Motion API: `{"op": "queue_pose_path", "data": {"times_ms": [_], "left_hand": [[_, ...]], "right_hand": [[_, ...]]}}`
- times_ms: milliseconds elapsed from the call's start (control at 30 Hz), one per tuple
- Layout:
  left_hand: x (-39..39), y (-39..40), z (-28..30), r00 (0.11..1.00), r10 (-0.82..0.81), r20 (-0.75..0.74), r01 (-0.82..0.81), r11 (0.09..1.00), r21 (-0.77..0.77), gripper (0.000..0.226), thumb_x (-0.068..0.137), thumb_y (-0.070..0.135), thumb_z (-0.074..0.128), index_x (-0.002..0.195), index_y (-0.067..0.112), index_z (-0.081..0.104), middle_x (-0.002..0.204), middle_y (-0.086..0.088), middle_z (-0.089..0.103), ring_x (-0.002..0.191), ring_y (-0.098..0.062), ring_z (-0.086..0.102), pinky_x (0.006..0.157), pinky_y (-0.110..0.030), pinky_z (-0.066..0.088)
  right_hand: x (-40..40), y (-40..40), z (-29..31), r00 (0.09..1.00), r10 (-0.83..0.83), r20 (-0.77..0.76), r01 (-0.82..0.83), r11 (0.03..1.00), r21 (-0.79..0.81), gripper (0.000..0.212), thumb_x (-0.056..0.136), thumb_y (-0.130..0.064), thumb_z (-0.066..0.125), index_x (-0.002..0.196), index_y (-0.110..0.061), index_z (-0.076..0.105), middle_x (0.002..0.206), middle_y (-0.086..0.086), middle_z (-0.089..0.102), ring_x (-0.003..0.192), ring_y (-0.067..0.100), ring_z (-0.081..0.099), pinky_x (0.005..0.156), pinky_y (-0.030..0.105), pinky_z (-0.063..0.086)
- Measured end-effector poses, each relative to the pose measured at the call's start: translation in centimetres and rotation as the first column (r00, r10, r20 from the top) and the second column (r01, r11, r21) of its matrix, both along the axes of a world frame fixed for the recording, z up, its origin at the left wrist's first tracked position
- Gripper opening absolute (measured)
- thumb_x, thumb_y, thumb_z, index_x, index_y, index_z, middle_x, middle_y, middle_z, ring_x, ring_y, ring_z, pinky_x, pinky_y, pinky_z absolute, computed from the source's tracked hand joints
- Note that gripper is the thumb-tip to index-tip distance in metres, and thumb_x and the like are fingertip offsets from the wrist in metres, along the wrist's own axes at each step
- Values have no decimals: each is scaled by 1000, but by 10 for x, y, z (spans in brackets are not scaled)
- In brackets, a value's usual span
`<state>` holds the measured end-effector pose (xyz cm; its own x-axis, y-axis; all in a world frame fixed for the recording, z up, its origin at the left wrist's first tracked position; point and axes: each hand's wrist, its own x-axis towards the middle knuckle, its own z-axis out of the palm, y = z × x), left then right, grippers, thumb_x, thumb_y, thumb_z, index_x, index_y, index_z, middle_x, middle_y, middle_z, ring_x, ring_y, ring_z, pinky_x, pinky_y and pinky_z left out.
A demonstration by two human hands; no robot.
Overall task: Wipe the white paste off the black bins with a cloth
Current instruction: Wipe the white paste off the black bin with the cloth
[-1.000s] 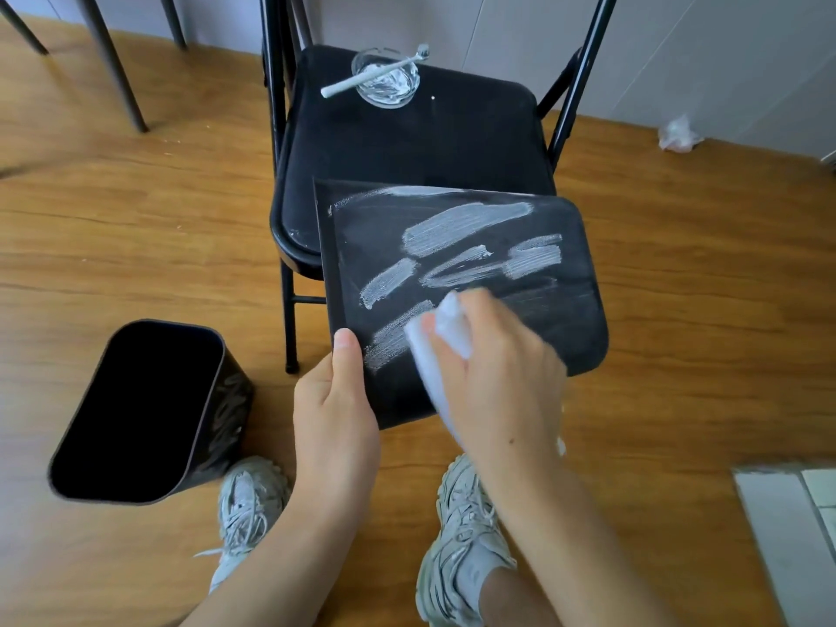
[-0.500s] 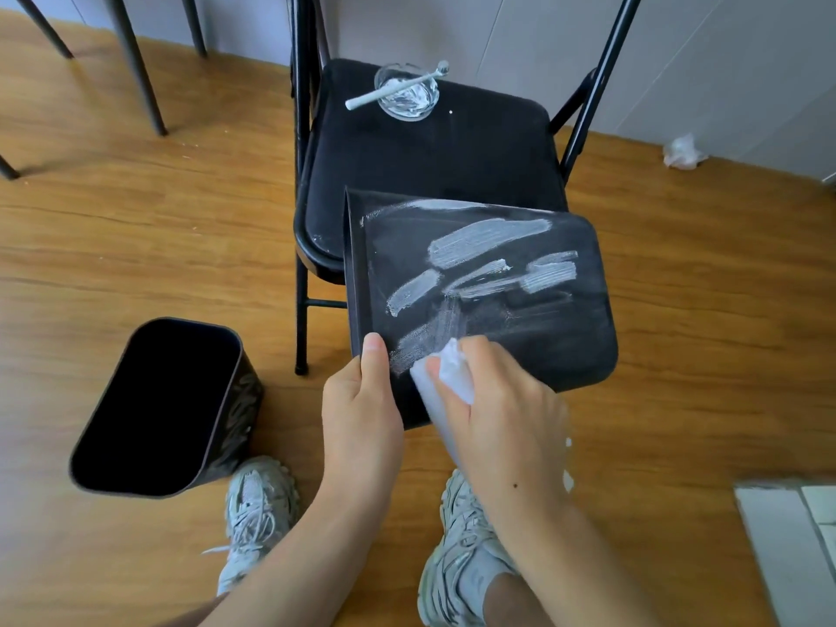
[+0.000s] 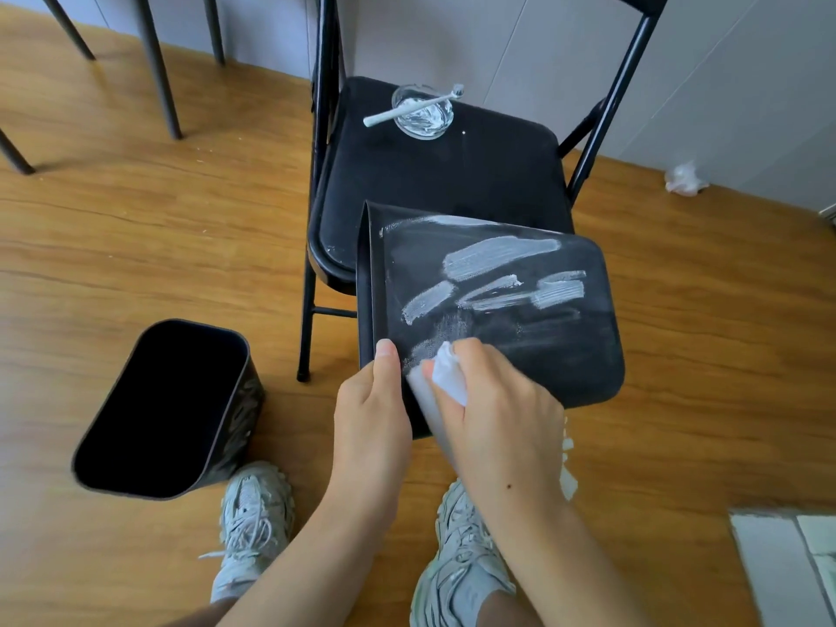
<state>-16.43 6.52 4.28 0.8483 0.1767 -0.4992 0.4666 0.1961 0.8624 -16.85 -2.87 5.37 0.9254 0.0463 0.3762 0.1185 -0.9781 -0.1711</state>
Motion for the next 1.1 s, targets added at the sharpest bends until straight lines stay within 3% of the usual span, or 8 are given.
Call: {"op": "queue_pose_path", "data": {"times_ms": [100, 267, 433, 500, 600, 733, 800, 1100], "left_hand": [[0, -3, 5, 1000, -4, -19, 5, 999, 38, 55, 103, 46, 31, 72, 2, 41, 62, 1, 40, 54, -5, 35, 59, -24, 31], [1, -4, 3, 998, 21, -55, -21, 1000, 9, 51, 103, 48, 30, 73, 13, 50, 64, -2, 44, 59, -9, 42, 56, -22, 33], [-4, -1, -4, 998, -7, -66, 5, 1000, -23, 71, 104, 47, 28, 88, -14, 61, 73, -23, 65, 65, -15, 58, 59, -20, 45], [-2, -2, -1, 998, 5, -67, -6, 1000, -26, 66, 104, 45, 29, 85, -7, 64, 67, -8, 69, 54, 3, 57, 54, -14, 45], [1, -4, 8, 996, 23, -82, -24, 1000, -19, 51, 104, 46, 30, 70, 16, 53, 52, 15, 58, 39, 16, 45, 55, -18, 33], [7, 1, 9, 998, 8, -68, -7, 1000, 23, 54, 103, 49, 30, 78, 10, 56, 69, -6, 50, 54, -5, 46, 57, -22, 33], [6, 3, 6, 998, 18, -56, -16, 999, 29, 60, 103, 48, 32, 71, 4, 55, 64, -6, 49, 60, -14, 44, 54, -23, 35], [5, -1, 3, 998, 46, -33, -45, 999, 28, 60, 103, 48, 33, 72, 2, 55, 72, -3, 51, 67, -14, 44, 57, -24, 35]], "right_hand": [[24, 4, 6, 999, -4, 32, 4, 1000, -1, 26, 72, -29, 80, 80, -11, 62, 64, -1, 62, 50, 17, 57, 50, 16, 23], [19, 11, 9, 998, -36, 44, 32, 995, 92, 23, 84, -34, 61, 78, -12, 59, 62, -2, 58, 49, 14, 55, 48, 9, 11], [-9, 1, -7, 997, 66, -44, -66, 998, 6, 27, 75, -31, 79, 81, -17, 57, 66, -5, 57, 53, 11, 55, 46, 16, 29], [7, 4, -1, 999, 34, -2, -34, 999, -10, 25, 74, -29, 79, 80, -17, 58, 65, -5, 58, 51, 12, 55, 48, 17, 26], [32, 11, 9, 998, -46, 51, 46, 999, 10, 25, 73, -29, 81, 84, -15, 64, 66, -4, 63, 52, 15, 60, 49, 17, 25], [14, 10, 6, 999, -5, 42, 4, 1000, 28, 23, 75, -26, 78, 79, -15, 59, 64, -5, 58, 50, 13, 55, 47, 18, 24], [-5, 5, -2, 998, 49, 30, -50, 998, 33, 24, 77, -27, 76, 75, -16, 55, 62, -6, 53, 49, 11, 51, 45, 18, 24], [32, 22, 8, 997, -67, 46, 64, 996, 60, 23, 75, -30, 77, 78, -14, 60, 61, -3, 59, 48, 17, 57, 47, 17, 24]]}}
